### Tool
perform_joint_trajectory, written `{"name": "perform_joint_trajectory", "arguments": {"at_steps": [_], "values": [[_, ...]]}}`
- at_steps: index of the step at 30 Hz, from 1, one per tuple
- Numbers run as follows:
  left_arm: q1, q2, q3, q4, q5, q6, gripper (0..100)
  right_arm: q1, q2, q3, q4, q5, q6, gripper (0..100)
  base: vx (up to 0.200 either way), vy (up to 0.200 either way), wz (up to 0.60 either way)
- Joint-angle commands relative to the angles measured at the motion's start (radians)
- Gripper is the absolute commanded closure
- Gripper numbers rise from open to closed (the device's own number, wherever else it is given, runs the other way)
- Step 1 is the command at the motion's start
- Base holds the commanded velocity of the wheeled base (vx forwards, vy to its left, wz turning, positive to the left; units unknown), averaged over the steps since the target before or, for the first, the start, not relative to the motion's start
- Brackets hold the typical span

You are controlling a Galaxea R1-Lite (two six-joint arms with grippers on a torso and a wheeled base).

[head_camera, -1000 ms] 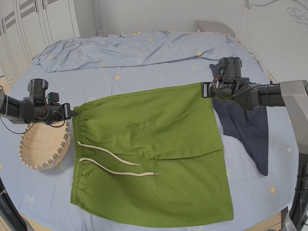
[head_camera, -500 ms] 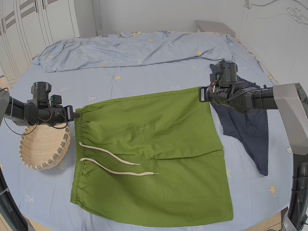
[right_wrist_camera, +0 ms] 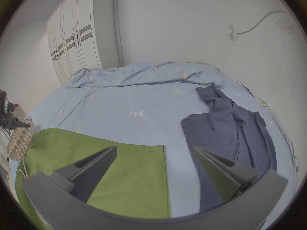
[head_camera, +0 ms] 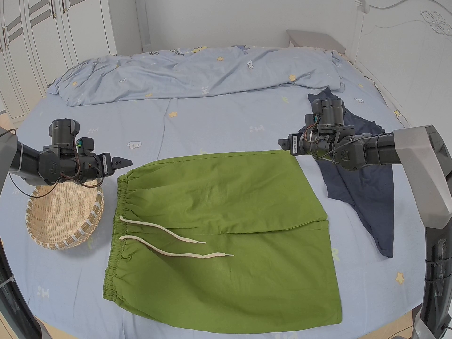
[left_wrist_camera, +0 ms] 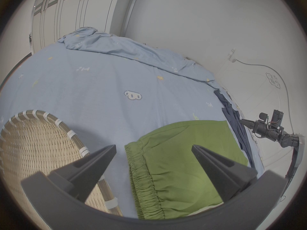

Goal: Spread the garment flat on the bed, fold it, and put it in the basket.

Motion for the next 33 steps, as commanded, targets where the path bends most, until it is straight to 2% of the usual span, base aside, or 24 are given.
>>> {"name": "perform_joint_trajectory", "arguments": {"at_steps": [1, 4, 7, 10, 13, 16, 17, 21, 23, 24, 28, 30, 33], "values": [[-0.016, -0.048, 0.017, -0.001, 0.003, -0.009, 0, -0.004, -0.004, 0.002, 0.0, 0.001, 0.004, 0, 0.0, 0.0, 0.0], [-0.044, -0.115, 0.046, -0.001, 0.003, -0.041, 0, -0.009, -0.028, 0.009, 0.004, 0.001, 0.021, 0, 0.0, 0.0, 0.0], [-0.072, -0.216, 0.094, 0.001, 0.0, -0.107, 0, -0.015, -0.108, 0.046, 0.037, -0.001, 0.087, 0, 0.0, 0.0, 0.0], [-0.105, -0.36, 0.204, 0.004, -0.007, -0.233, 0, -0.033, -0.271, 0.193, 0.14, 0.007, 0.176, 0, 0.0, 0.0, 0.0], [-0.107, -0.437, 0.332, 0.005, -0.047, -0.296, 0, -0.042, -0.395, 0.35, 0.188, 0.027, 0.259, 0, 0.0, 0.0, 0.0], [-0.09, -0.471, 0.439, 0.008, -0.093, -0.305, 0, -0.053, -0.476, 0.489, 0.191, 0.06, 0.3, 0, 0.0, 0.0, 0.0], [-0.058, -0.497, 0.531, 0.008, -0.138, -0.305, 0, -0.056, -0.541, 0.6, 0.188, 0.102, 0.311, 0, 0.0, 0.0, 0.0], [-0.001, -0.555, 0.701, 0.012, -0.241, -0.302, 0, -0.075, -0.665, 0.796, 0.188, 0.189, 0.312, 0, 0.0, 0.0, 0.0], [0.008, -0.569, 0.74, 0.012, -0.253, -0.296, 0, -0.075, -0.689, 0.834, 0.188, 0.206, 0.312, 0, 0.0, 0.0, 0.0], [0.01, -0.594, 0.833, 0.01, -0.256, -0.27, 0, -0.068, -0.738, 0.911, 0.189, 0.24, 0.312, 0, 0.0, 0.0, 0.0], [0.003, -0.675, 0.998, 0.01, -0.29, -0.204, 0, -0.061, -0.801, 1.023, 0.186, 0.246, 0.314, 0, 0.0, 0.0, 0.0], [0.01, -0.707, 1.048, 0.01, -0.33, -0.19, 0, -0.062, -0.823, 1.055, 0.186, 0.251, 0.316, 0, 0.0, 0.0, 0.0], [0.017, -0.735, 1.082, 0.01, -0.337, -0.19, 0, -0.062, -0.837, 1.078, 0.186, 0.252, 0.317, 0, 0.0, 0.0, 0.0]]}}
